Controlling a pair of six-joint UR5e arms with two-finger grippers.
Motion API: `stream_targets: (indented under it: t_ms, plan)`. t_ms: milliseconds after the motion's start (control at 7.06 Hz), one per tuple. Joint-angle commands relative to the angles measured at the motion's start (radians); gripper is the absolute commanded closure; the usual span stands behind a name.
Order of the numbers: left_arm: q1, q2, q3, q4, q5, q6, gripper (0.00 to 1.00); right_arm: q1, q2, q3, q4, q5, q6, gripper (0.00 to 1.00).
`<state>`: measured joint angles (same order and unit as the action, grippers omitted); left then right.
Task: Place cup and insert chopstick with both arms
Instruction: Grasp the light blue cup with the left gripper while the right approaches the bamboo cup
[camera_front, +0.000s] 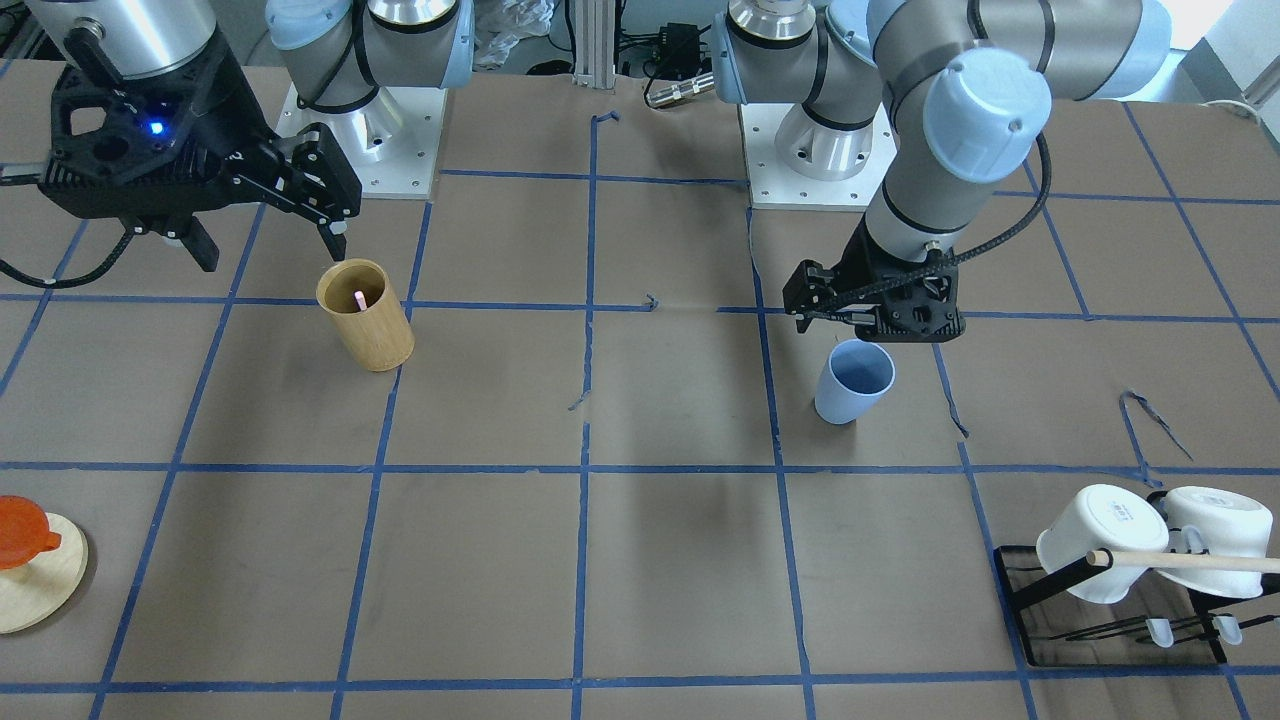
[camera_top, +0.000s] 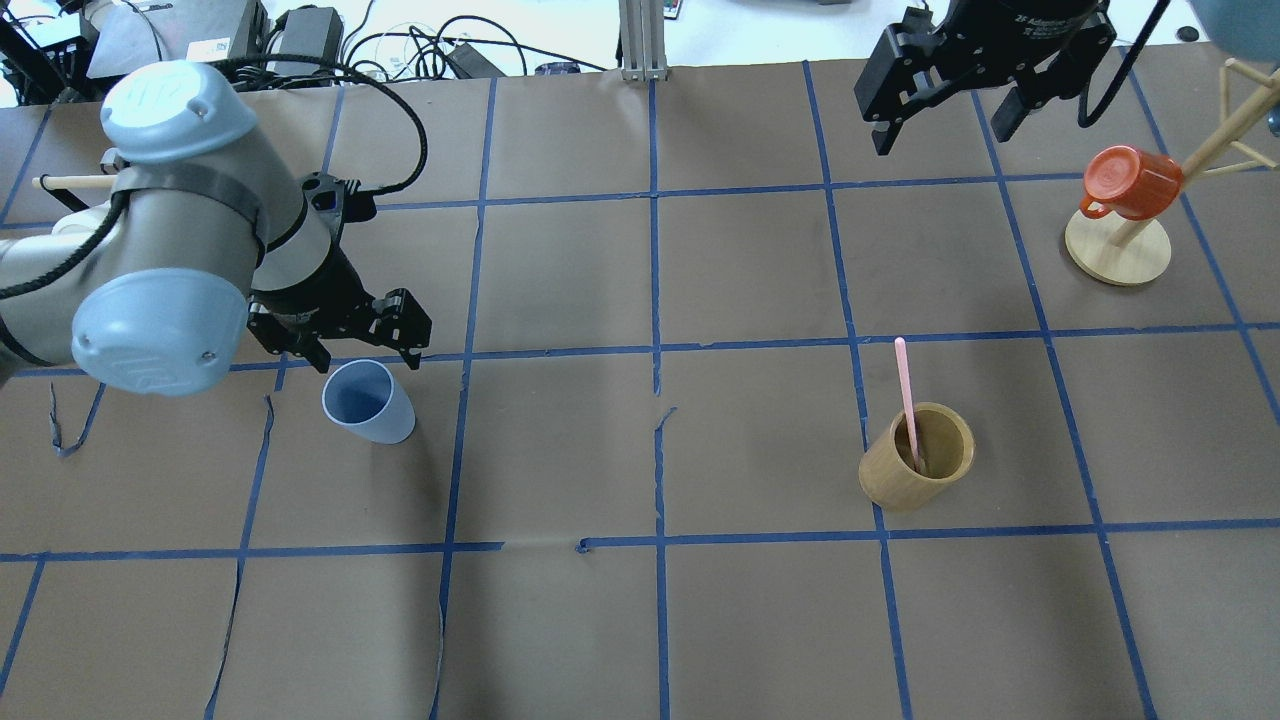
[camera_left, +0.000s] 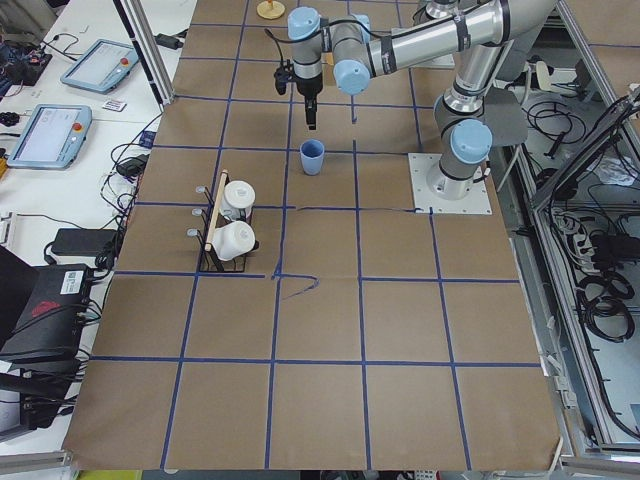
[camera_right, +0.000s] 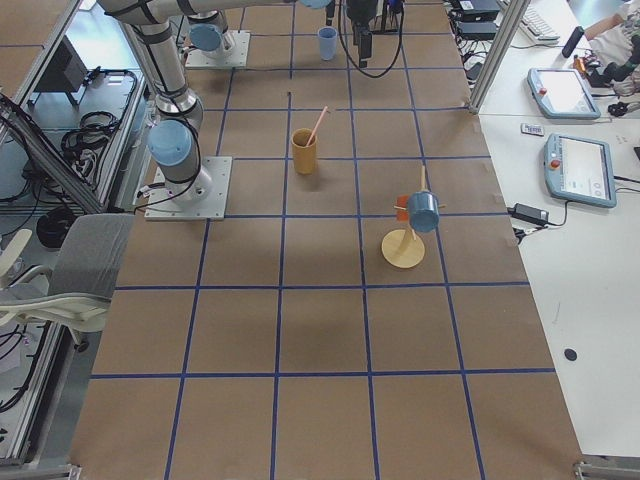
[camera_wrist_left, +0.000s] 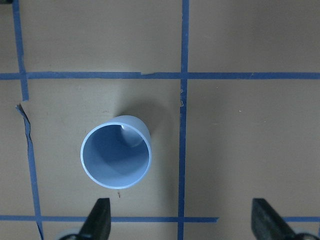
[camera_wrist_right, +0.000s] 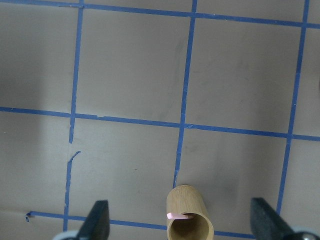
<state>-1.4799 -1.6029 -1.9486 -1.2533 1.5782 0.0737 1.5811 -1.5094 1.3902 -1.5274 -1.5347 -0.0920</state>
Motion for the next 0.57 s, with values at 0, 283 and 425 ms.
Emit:
stream_targets:
  t_ms: [0, 283, 425]
  plan:
    - [0.036, -0.032, -0.064, 0.083, -0.003, 0.018, 0.18, -0.001, -0.006, 0.001, 0.021, -0.008, 0.000, 0.00]
    - [0.036, -0.078, -0.065, 0.130, -0.004, 0.018, 0.22, -0.001, -0.015, 0.054, 0.029, -0.010, 0.011, 0.00]
    - [0.035, -0.095, -0.067, 0.143, -0.006, 0.018, 0.37, -0.003, -0.015, 0.125, 0.014, -0.010, 0.015, 0.00]
